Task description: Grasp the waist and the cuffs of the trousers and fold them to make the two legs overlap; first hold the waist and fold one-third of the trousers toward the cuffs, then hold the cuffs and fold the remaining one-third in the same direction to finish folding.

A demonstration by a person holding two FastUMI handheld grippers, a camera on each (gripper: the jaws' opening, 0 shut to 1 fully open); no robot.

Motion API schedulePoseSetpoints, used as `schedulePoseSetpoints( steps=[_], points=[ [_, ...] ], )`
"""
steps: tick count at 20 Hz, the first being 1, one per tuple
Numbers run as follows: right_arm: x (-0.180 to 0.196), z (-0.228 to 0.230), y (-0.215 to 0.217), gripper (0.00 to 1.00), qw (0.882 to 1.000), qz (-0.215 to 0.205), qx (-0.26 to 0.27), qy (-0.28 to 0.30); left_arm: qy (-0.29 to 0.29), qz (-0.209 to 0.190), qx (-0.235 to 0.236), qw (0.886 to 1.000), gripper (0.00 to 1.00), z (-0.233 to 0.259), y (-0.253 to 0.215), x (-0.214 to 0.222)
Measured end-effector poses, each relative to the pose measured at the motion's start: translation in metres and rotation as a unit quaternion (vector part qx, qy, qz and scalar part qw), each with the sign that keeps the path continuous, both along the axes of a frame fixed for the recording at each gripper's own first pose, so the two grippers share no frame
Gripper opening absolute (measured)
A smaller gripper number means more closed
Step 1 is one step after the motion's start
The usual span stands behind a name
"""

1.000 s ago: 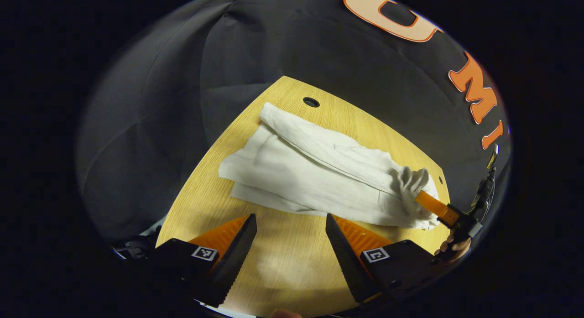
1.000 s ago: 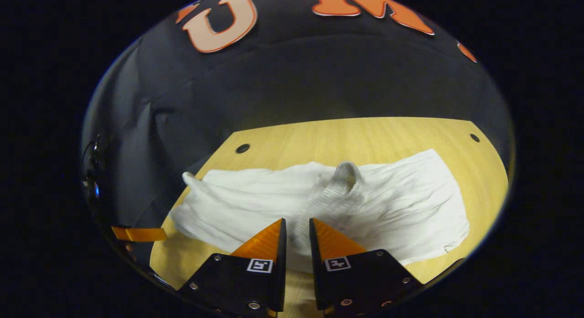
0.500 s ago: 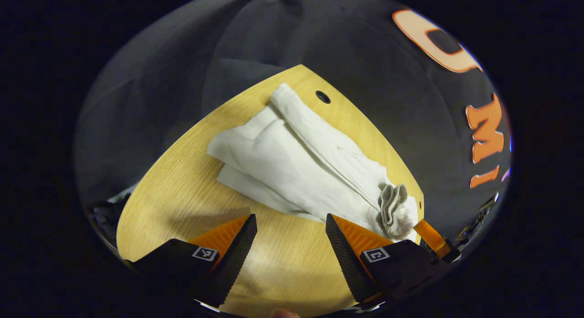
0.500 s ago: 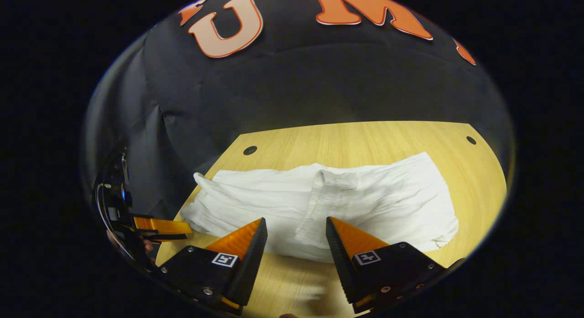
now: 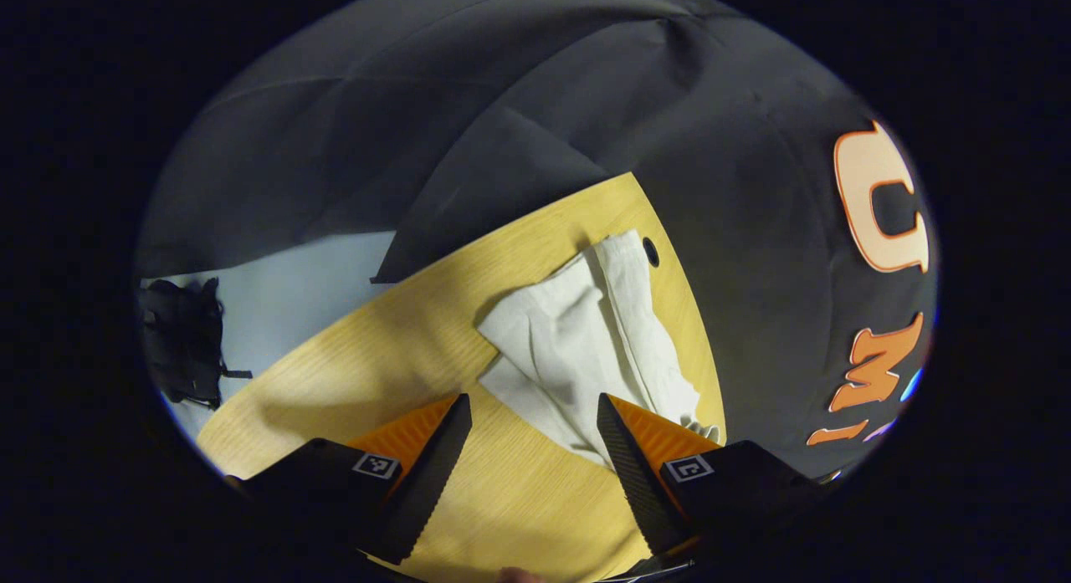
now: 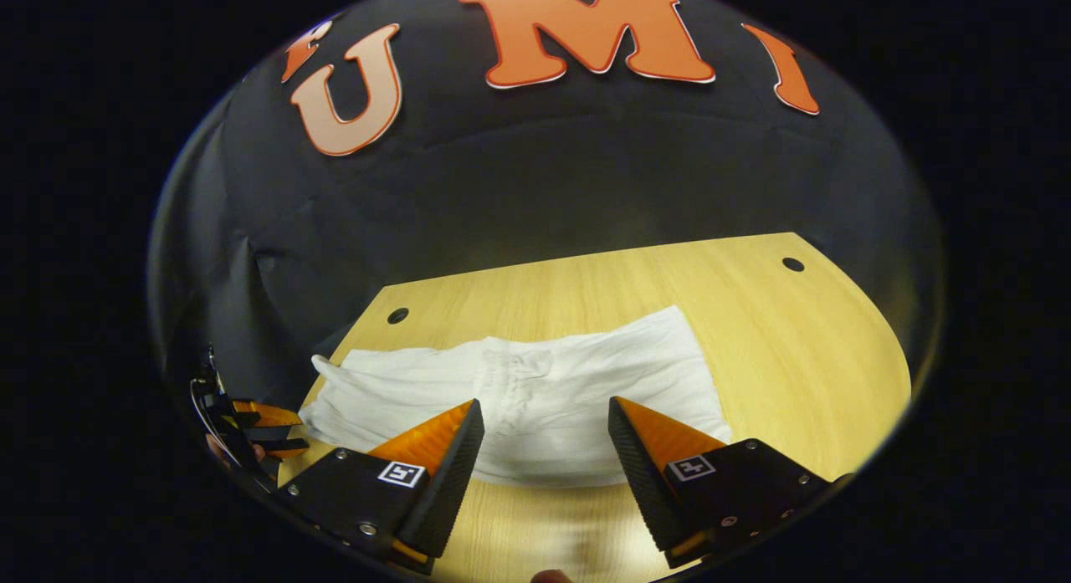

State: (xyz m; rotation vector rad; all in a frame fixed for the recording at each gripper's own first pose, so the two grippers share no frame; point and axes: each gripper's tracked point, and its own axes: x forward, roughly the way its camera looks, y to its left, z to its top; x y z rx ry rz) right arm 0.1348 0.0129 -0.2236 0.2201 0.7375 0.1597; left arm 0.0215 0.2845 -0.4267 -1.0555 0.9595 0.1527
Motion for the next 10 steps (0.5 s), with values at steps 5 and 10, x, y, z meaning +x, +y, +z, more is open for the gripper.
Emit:
schedulePoseSetpoints(
  steps=[5, 10],
  points=[
    [0.0, 0.008, -0.017, 0.9, 1.0, -0.021, 0.012, 0.003, -0.019, 0.014, -0.038, 0.999, 0.97, -0.001, 0.003, 0.026],
    [0.001, 0.019, -0.052, 0.9, 0.997, -0.068, 0.032, 0.0, -0.046, 0.009, -0.053, 0.998, 0.93, -0.004, -0.02, 0.061]
  ],
)
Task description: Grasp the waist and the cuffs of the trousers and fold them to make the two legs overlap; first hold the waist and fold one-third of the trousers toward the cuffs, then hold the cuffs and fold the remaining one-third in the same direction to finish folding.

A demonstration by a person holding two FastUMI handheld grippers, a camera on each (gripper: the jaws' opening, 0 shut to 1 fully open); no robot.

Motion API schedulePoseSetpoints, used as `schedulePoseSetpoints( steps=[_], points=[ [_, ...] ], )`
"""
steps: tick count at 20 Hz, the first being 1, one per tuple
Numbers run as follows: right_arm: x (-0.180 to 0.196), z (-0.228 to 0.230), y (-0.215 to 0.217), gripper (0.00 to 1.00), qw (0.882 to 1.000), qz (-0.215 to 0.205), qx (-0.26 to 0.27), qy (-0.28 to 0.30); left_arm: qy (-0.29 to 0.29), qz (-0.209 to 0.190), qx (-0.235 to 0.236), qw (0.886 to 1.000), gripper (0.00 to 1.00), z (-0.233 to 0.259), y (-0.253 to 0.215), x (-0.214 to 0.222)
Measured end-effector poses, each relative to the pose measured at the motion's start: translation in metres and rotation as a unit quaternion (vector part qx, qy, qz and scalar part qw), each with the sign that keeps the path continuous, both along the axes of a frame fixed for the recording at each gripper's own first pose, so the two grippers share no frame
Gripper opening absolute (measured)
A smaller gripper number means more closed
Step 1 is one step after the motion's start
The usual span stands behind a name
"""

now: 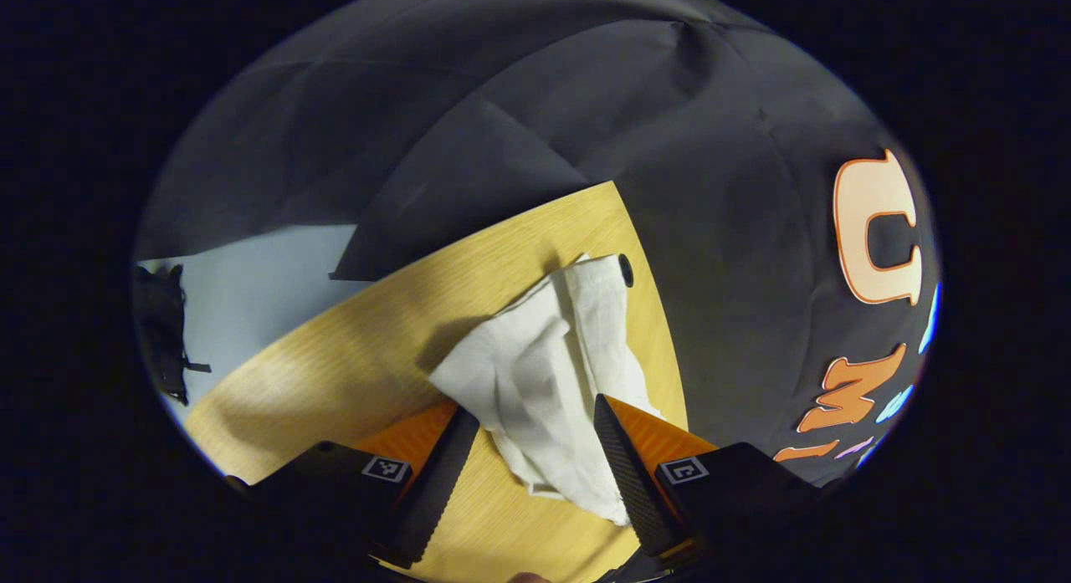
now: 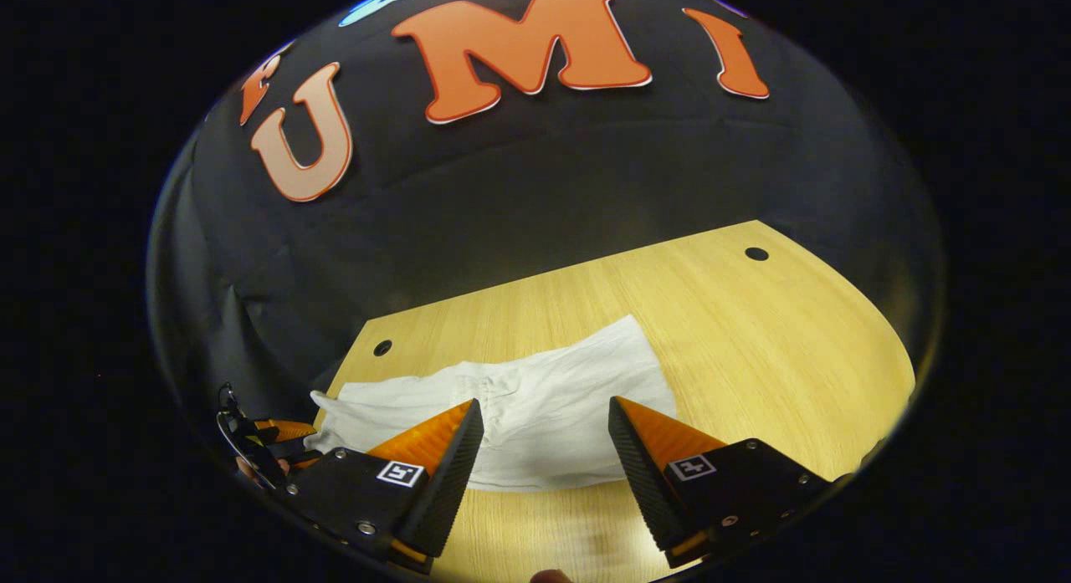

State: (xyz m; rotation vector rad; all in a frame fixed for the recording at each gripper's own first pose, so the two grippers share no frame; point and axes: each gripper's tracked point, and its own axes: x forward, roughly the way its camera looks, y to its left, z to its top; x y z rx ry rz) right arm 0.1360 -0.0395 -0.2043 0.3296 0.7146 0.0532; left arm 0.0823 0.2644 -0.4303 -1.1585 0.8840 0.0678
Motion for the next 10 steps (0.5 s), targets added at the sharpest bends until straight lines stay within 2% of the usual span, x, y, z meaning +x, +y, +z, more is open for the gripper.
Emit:
schedulePoseSetpoints(
  steps=[3, 6, 8, 10],
  points=[
    [-0.006, 0.002, -0.028, 0.9, 1.0, -0.028, -0.002, 0.001, 0.007, -0.001, 0.01, 1.0, 0.87, -0.012, -0.007, 0.009],
    [-0.014, -0.001, -0.055, 0.9, 0.999, -0.044, -0.007, 0.014, 0.025, -0.002, 0.016, 1.0, 0.41, -0.018, -0.01, 0.006],
    [-0.015, -0.001, -0.078, 0.91, 0.998, -0.056, -0.006, 0.026, 0.025, 0.01, 0.018, 0.999, 0.23, -0.012, -0.005, 0.0],
    [-0.01, 0.006, -0.102, 0.92, 0.997, -0.073, -0.002, 0.021, 0.003, 0.022, 0.015, 1.0, 0.16, 0.006, -0.008, 0.001]
  ],
)
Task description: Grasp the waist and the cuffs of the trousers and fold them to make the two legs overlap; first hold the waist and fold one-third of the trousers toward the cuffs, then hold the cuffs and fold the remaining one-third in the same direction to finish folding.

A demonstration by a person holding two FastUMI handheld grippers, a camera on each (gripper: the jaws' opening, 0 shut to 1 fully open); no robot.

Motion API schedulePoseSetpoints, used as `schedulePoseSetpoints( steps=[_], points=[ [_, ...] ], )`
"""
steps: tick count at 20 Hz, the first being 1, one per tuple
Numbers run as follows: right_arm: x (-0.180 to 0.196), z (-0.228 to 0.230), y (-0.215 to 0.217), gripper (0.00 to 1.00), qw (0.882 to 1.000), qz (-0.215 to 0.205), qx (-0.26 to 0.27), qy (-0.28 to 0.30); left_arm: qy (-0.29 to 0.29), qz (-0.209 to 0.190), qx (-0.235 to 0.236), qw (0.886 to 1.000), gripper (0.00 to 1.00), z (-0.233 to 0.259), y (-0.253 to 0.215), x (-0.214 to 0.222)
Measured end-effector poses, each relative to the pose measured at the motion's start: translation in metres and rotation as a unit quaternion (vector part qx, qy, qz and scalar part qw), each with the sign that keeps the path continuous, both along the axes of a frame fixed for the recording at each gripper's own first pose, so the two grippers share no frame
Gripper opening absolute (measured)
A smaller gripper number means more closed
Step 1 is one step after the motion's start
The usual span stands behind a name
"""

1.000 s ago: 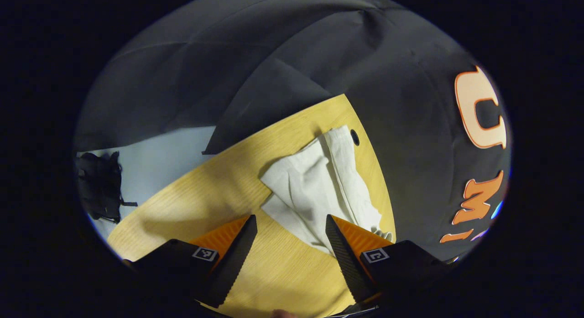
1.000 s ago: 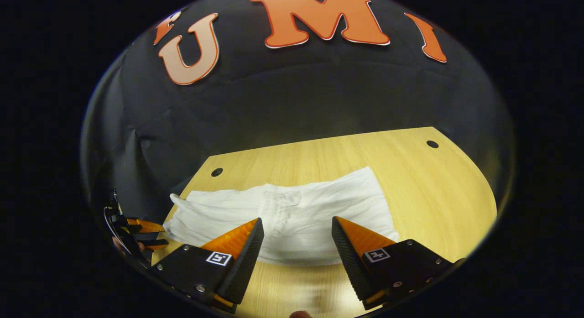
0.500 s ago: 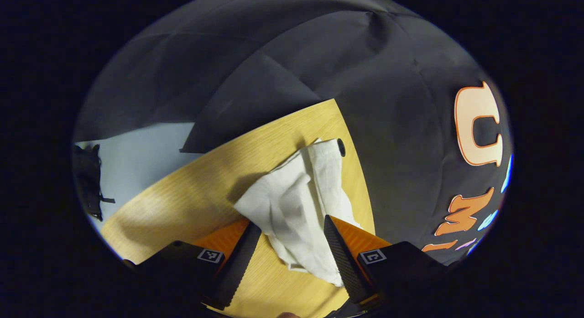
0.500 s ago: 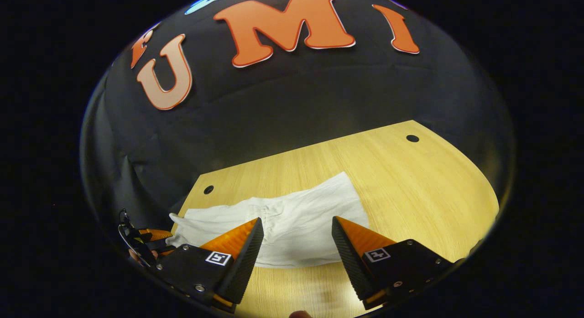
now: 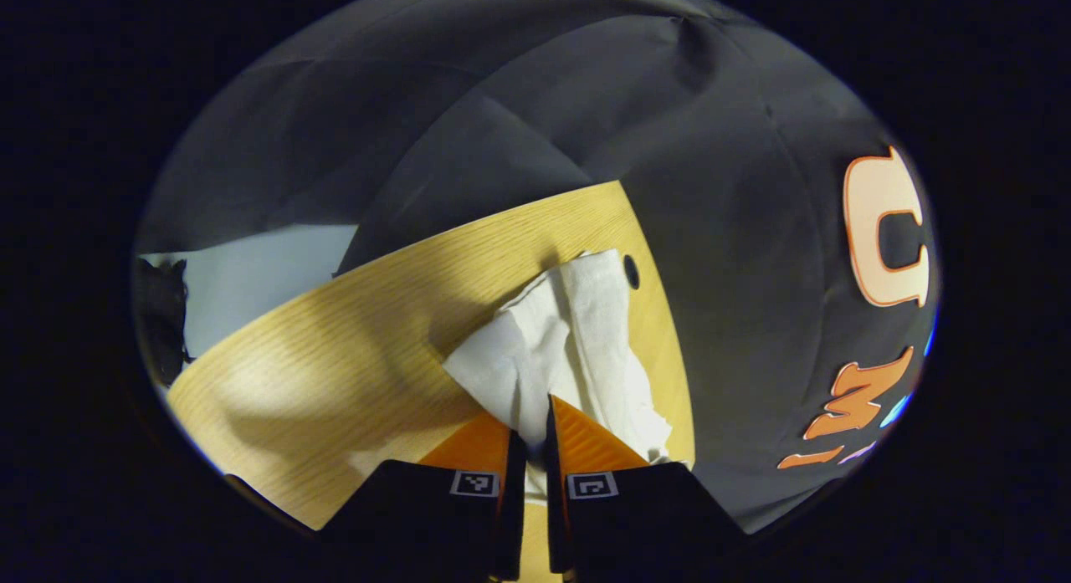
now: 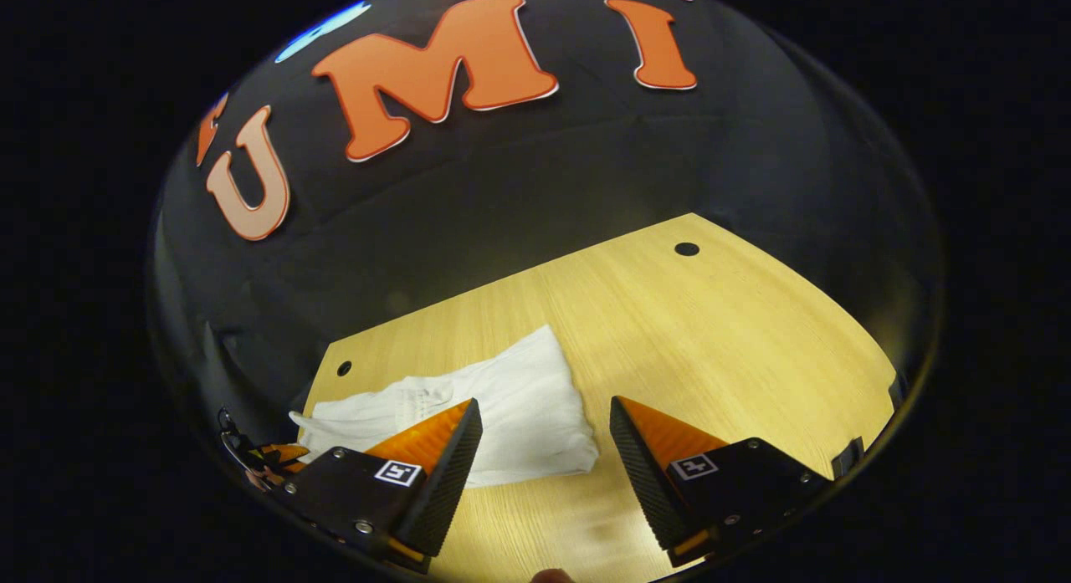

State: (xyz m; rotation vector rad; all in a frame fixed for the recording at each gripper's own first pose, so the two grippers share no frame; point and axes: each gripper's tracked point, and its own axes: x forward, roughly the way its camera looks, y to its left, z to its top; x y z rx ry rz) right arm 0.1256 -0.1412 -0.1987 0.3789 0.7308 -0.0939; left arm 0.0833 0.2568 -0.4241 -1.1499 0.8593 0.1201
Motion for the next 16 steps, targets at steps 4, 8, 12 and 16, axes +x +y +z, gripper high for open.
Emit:
schedulePoseSetpoints(
  steps=[4, 8, 12, 16],
  points=[
    [-0.003, 0.009, -0.028, 0.92, 1.0, -0.009, 0.004, -0.015, -0.031, -0.011, 0.05, 0.998, 0.12, 0.041, -0.008, -0.001],
    [-0.007, 0.008, -0.039, 0.93, 1.0, 0.003, 0.028, -0.014, -0.068, -0.027, 0.098, 0.993, 0.1, 0.094, -0.028, 0.008],
    [-0.003, 0.008, -0.047, 0.96, 0.999, 0.02, 0.044, -0.019, -0.109, -0.035, 0.111, 0.987, 0.12, 0.151, -0.062, 0.021],
    [0.0, 0.007, -0.056, 0.97, 0.997, 0.031, 0.071, -0.018, -0.13, -0.061, 0.141, 0.98, 0.1, 0.191, -0.103, 0.031]
  ],
)
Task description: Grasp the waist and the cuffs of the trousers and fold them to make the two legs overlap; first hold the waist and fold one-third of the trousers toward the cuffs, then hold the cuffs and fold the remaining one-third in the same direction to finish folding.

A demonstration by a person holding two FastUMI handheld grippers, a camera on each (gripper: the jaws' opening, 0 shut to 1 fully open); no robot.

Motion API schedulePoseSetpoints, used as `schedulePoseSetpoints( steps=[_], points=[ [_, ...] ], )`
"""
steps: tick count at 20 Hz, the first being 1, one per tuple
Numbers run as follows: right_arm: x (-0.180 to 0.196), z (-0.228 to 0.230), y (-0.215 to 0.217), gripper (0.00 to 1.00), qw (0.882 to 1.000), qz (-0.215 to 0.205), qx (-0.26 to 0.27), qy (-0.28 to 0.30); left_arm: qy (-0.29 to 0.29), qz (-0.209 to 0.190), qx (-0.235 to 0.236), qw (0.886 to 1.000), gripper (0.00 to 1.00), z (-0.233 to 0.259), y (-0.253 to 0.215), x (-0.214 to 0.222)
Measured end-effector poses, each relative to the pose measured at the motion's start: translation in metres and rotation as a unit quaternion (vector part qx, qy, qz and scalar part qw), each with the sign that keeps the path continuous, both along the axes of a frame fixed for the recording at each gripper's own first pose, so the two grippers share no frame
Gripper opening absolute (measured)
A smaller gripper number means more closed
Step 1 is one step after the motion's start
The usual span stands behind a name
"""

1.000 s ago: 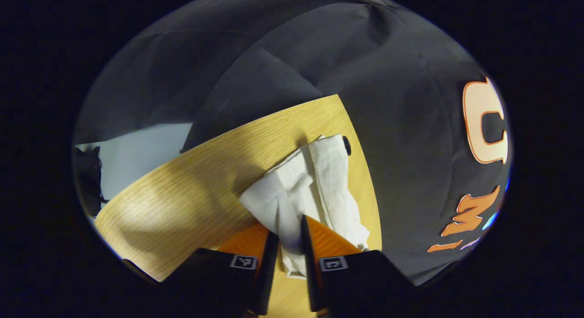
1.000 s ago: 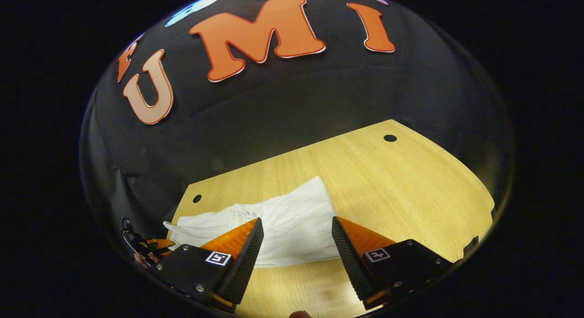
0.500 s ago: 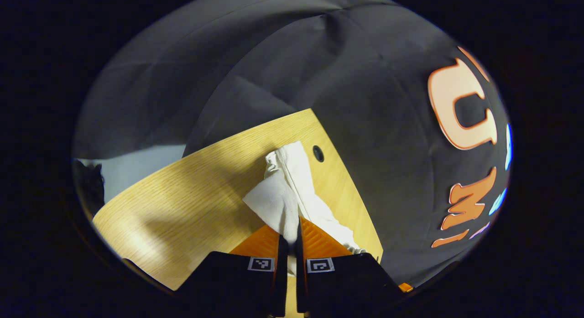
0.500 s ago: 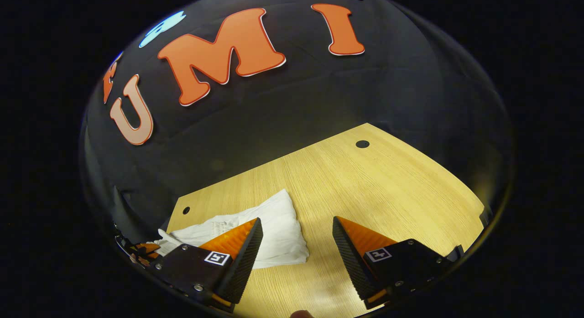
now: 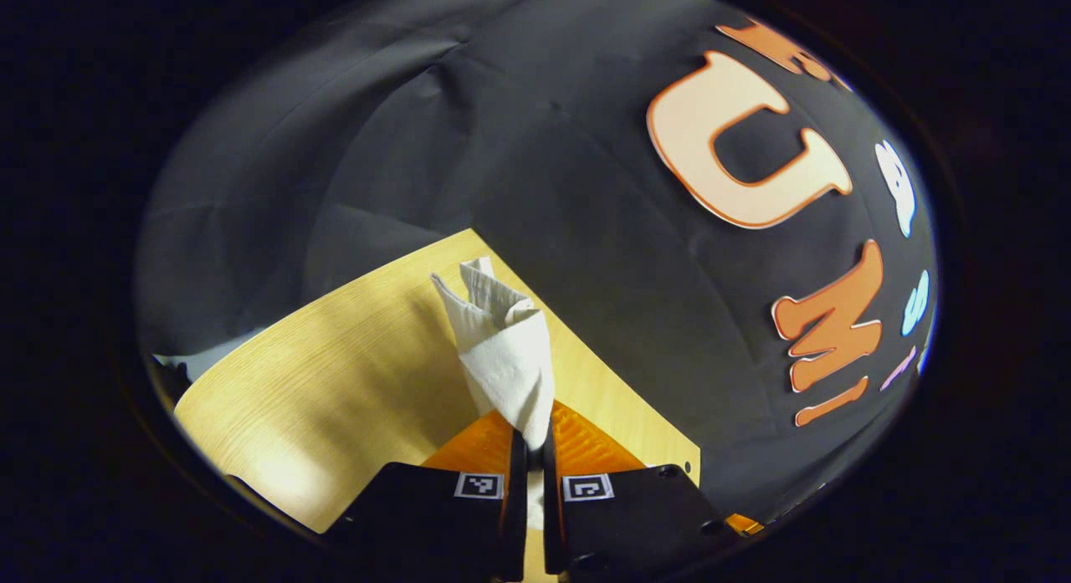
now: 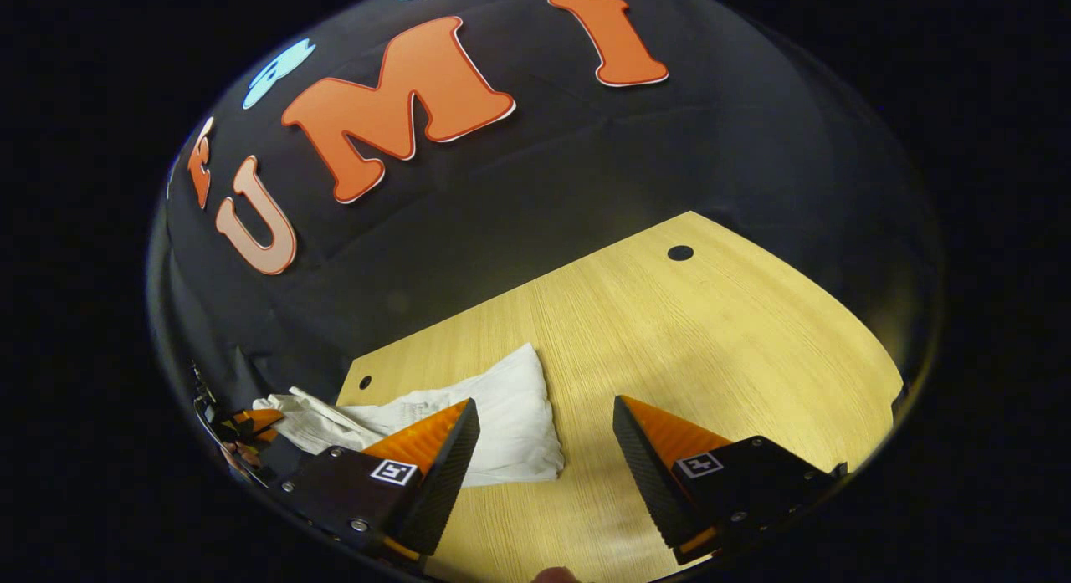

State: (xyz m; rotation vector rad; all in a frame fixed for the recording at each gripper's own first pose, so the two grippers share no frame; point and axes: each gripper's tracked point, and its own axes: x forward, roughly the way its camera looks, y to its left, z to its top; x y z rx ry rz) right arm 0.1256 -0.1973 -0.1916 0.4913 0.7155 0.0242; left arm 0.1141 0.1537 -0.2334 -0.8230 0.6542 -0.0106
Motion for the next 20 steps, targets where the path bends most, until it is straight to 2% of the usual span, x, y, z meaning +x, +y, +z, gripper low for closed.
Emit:
schedulePoseSetpoints(
  steps=[2, 4, 7, 9, 16, 20],
  points=[
    [0.001, 0.003, -0.007, 0.96, 1.0, 0.006, 0.001, -0.005, -0.011, -0.01, 0.007, 1.0, 0.12, 0.017, -0.023, 0.005],
    [-0.001, 0.005, -0.012, 0.96, 1.0, 0.016, -0.004, -0.01, -0.023, -0.02, -0.018, 0.999, 0.12, 0.036, -0.051, 0.01],
    [-0.005, 0.006, -0.02, 0.96, 1.0, 0.027, -0.004, -0.012, -0.042, -0.032, 0.003, 0.999, 0.12, 0.052, -0.092, 0.016],
    [-0.008, 0.005, -0.021, 0.97, 1.0, 0.026, 0.015, -0.007, -0.05, -0.045, 0.01, 0.998, 0.12, 0.062, -0.12, 0.02],
    [-0.018, 0.002, -0.04, 0.97, 0.999, 0.03, 0.022, -0.004, -0.053, -0.079, 0.016, 0.995, 0.12, 0.069, -0.206, 0.031],
    [-0.027, -0.002, -0.049, 0.97, 0.999, 0.039, 0.037, 0.006, -0.019, -0.094, 0.0, 0.995, 0.12, 0.045, -0.259, 0.03]
  ],
)
